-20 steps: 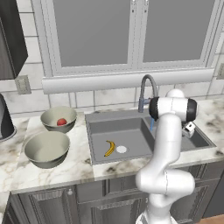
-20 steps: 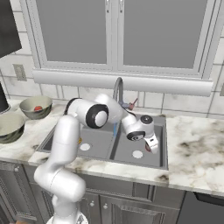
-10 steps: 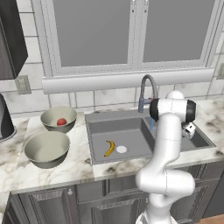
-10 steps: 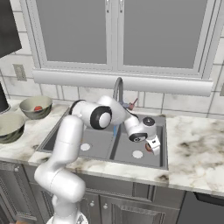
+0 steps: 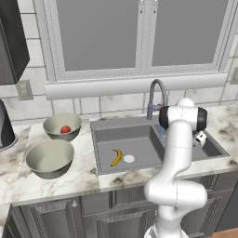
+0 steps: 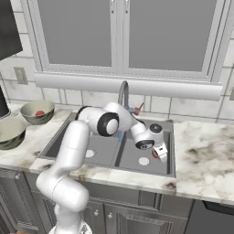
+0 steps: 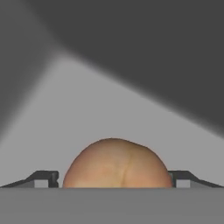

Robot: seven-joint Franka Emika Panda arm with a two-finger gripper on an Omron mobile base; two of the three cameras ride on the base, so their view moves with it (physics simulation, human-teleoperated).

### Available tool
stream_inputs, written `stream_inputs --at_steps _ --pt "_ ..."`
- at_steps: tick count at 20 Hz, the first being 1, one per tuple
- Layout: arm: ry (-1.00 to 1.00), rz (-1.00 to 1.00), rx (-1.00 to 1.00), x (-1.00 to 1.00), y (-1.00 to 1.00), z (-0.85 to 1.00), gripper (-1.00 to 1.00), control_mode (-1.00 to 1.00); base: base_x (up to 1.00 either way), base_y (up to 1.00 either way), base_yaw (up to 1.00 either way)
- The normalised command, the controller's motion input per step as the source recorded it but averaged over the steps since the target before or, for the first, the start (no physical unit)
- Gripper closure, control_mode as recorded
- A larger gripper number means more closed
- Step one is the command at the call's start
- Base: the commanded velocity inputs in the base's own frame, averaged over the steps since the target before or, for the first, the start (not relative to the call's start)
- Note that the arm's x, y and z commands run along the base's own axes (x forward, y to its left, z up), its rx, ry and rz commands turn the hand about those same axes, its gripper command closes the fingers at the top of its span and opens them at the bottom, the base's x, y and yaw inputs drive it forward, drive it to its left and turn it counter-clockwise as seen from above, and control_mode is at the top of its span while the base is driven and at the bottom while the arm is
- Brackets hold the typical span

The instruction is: Pick the peachs from the sink and place them in one bowl. Place the banana in the other bowl. Then turn off the sink faucet.

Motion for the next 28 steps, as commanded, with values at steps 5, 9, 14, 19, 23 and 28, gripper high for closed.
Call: stream_inputs --at_steps 5,9,14,19,23,28 --pt "0.0 0.0 0.0 0.07 0.0 -0.07 1.0 -1.0 0.0 0.0 0.0" --pt "0.0 0.0 0.0 0.0 0.0 0.0 1.0 -1.0 0.0 0.0 0.0" --pt "0.0 0.0 0.0 -0.02 0.0 0.53 1.0 -1.0 0.0 0.0 0.0" --pt "0.0 0.0 0.0 -0.12 0.0 0.82 1.0 -1.0 0.0 0.0 0.0" --pt "-0.03 0.0 0.0 -0.21 0.0 0.93 1.0 -1.0 0.0 0.0 0.0" --pt "-0.09 0.0 0.0 -0.38 0.0 0.88 1.0 -1.0 0.0 0.0 0.0"
